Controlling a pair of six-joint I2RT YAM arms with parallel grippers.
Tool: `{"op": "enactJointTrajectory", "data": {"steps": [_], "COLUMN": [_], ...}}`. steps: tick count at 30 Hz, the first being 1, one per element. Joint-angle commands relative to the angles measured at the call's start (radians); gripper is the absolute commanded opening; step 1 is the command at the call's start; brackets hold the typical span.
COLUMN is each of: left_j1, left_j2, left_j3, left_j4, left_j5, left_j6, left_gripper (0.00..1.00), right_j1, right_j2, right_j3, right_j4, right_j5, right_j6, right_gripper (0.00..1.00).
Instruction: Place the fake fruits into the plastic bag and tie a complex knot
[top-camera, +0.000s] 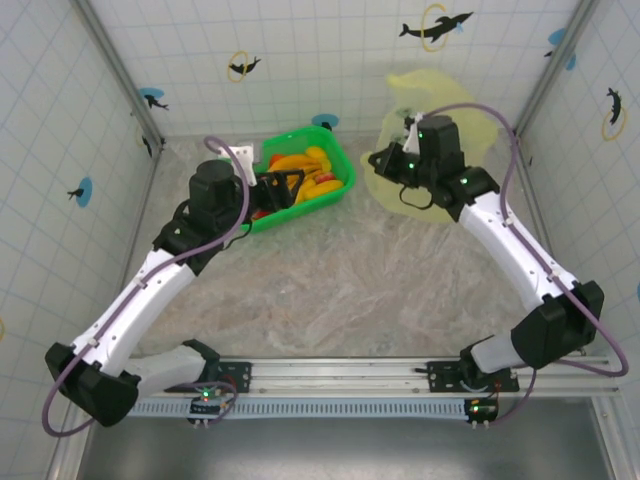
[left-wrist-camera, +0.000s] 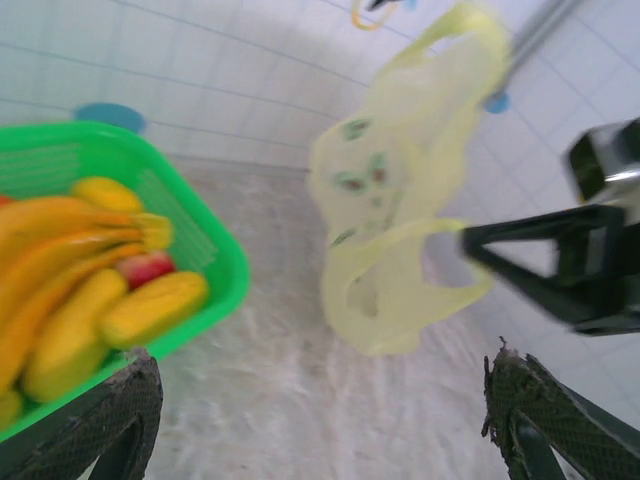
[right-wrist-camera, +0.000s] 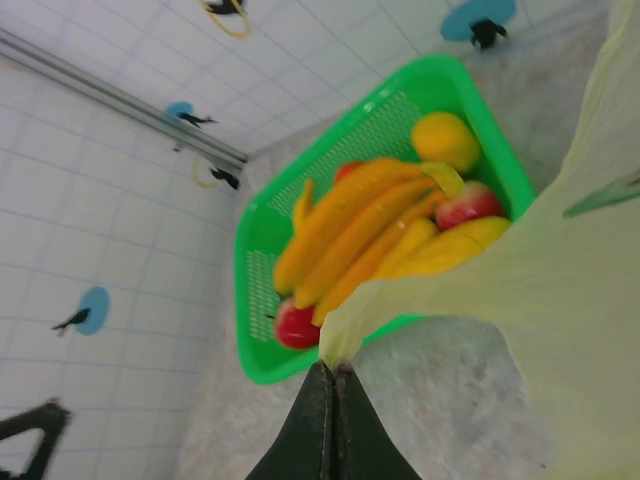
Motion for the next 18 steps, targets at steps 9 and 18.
{"op": "enactJointTrajectory", "data": {"steps": [9,18], "left_j1": [-0.004,-0.007], "left_j2": [0.003,-0.014], "left_j3": [-0.310,-0.454], "left_j4": [0.533,0.812], "left_j5": [0.351,0.283], "left_j6": [-0.684,-1.015], "left_gripper": [0.86,0.92], "right_j1": [0.015,0.104], "right_j2": [-0.095,-0.038], "right_j3": [-0.211,-0.251], "right_j4": [0.377,0.577], "right_j5": [-0.122,-0.122], "right_j6": [0.126,0.200], "right_gripper": [0.00,0.00]}}
